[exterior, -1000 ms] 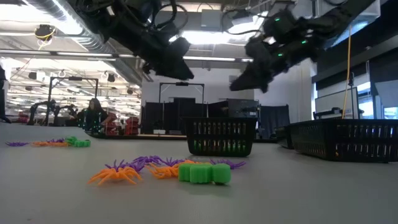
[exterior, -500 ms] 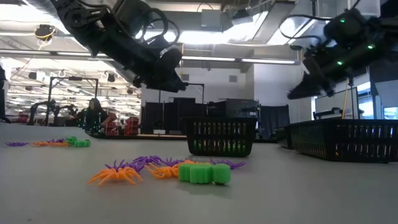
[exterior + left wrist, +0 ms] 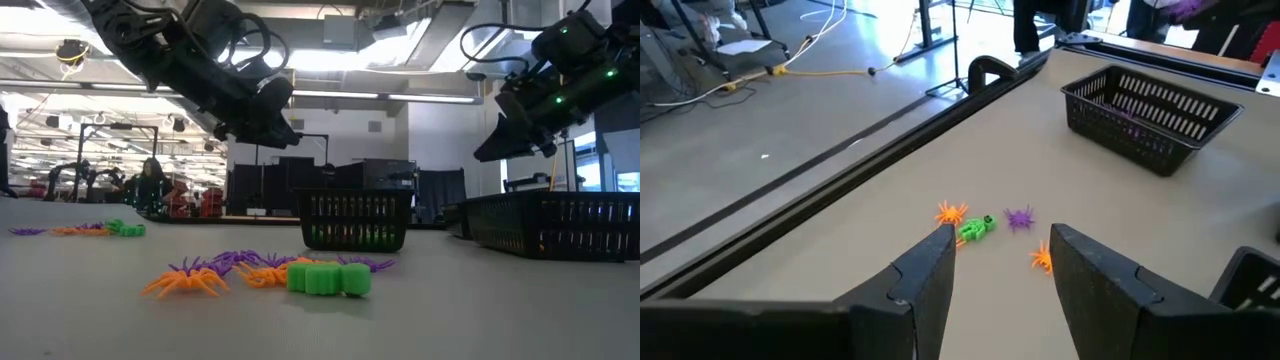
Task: Sort Halloween decoration
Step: Put the purple spider toy into the top bin
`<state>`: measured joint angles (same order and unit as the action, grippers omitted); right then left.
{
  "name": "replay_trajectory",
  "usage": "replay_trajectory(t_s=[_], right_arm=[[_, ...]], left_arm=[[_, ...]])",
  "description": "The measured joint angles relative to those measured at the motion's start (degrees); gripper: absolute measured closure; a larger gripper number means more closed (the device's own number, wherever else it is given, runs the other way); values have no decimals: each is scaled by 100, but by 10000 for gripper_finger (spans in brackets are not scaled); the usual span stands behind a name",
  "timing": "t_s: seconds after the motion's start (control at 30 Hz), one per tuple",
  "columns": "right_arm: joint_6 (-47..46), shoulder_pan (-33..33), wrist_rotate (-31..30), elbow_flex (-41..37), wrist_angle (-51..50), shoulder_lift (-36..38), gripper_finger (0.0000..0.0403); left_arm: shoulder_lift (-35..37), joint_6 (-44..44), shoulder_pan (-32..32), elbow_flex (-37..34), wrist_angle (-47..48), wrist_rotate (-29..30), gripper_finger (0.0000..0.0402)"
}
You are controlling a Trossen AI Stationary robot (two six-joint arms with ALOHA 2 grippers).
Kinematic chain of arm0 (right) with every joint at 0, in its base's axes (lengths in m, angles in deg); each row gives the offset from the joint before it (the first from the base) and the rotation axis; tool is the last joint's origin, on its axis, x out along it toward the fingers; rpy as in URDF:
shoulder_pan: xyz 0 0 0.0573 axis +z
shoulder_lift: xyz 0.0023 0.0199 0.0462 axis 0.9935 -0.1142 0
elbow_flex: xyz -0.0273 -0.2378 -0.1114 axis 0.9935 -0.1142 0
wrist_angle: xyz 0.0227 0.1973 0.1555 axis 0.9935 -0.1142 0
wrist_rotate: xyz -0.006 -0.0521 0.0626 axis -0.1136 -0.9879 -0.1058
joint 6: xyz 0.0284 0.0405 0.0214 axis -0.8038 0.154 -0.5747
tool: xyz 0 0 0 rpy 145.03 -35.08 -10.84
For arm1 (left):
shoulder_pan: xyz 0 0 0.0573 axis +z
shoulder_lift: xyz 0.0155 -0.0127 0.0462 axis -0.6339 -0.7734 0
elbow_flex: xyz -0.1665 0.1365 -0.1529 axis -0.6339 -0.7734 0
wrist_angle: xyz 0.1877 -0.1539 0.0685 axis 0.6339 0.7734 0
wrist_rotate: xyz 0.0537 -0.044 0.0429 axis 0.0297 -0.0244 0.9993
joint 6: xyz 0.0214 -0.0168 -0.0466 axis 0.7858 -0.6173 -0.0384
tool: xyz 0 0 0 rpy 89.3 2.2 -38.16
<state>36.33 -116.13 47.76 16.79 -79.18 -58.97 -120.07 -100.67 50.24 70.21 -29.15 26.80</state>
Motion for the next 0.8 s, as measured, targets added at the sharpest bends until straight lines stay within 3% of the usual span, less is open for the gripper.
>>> replay_trajectory(t_s=[0.13, 0.27, 0.5, 0.8], right_arm=[[86, 2, 76, 0, 166, 0, 253], [86, 2, 146, 2, 199, 0, 230], [-201, 9, 386, 6, 704, -129, 226], [-190, 9, 1262, 9, 1956, -1208, 226]], left_arm=[[0, 2, 0, -2, 2, 0, 245], [0, 2, 0, -2, 2, 0, 245], [0, 2, 0, -2, 1, 2, 245], [-2, 2, 7, -2, -53, 7, 245]])
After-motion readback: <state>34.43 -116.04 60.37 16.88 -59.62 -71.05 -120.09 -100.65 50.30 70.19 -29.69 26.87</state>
